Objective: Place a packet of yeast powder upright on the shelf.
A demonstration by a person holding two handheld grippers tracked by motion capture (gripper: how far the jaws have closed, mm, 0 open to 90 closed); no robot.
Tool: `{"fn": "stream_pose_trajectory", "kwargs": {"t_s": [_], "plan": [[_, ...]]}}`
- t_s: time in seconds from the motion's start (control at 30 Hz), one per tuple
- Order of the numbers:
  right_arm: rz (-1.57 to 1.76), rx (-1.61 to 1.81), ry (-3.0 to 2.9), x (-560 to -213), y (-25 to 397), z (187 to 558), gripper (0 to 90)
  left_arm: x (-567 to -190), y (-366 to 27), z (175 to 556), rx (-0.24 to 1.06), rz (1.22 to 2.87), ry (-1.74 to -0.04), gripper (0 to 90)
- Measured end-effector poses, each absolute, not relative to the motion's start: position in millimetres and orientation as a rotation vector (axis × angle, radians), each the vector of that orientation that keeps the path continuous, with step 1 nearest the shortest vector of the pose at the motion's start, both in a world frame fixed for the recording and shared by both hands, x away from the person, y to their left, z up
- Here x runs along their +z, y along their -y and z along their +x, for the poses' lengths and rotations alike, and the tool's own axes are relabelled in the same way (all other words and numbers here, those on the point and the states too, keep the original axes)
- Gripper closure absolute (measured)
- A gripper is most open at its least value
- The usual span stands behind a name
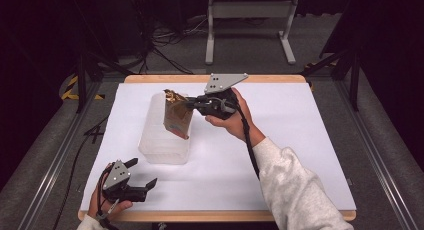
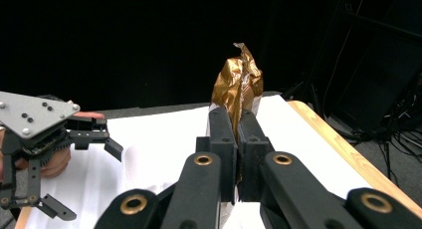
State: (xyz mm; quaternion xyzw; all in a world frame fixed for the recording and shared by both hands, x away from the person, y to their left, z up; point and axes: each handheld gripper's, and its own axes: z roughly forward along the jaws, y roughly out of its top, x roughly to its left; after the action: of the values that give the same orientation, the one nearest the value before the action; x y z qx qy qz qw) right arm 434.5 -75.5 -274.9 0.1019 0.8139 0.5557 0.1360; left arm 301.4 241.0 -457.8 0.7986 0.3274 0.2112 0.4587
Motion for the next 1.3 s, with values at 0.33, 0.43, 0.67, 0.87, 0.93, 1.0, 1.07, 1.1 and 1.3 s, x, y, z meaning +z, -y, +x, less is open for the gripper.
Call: {"fn": "stream_pose_trajectory", "kwargs": {"t_s": [0.33, 0.43, 0.67, 0.87, 0.93, 1.0, 1.07, 1.1, 1.3], "plan": [[0.183, 1.585, -2.389, -278, 59, 432, 88.1, -458, -241, 301, 0.520, 1.967, -0.802, 6.2], [0.150, 1.554, -2.416, -280, 54, 432, 88.0, -458, -241, 301, 0.520, 1.969, -0.802, 6.2], [0.118, 1.462, -2.479, -292, 43, 435, 87.8, -458, -241, 301, 0.520, 1.966, -0.802, 6.2], [0.132, 1.471, -2.481, -296, 43, 435, 87.8, -458, -241, 301, 0.516, 1.963, -0.804, 6.3], [0.144, 1.477, -2.486, -299, 44, 436, 87.7, -458, -241, 301, 0.519, 1.966, -0.802, 6.3], [0.151, 1.474, -2.488, -301, 44, 436, 87.7, -458, -241, 301, 0.520, 1.968, -0.800, 6.3], [0.152, 1.460, -2.494, -304, 44, 436, 87.7, -458, -241, 301, 0.520, 1.967, -0.799, 6.3], [0.159, 1.456, -2.498, -306, 44, 436, 87.7, -458, -241, 301, 0.520, 1.968, -0.799, 6.3], [0.182, 1.467, -2.501, -314, 47, 436, 87.4, -458, -241, 301, 0.518, 1.971, -0.799, 6.2]]}}
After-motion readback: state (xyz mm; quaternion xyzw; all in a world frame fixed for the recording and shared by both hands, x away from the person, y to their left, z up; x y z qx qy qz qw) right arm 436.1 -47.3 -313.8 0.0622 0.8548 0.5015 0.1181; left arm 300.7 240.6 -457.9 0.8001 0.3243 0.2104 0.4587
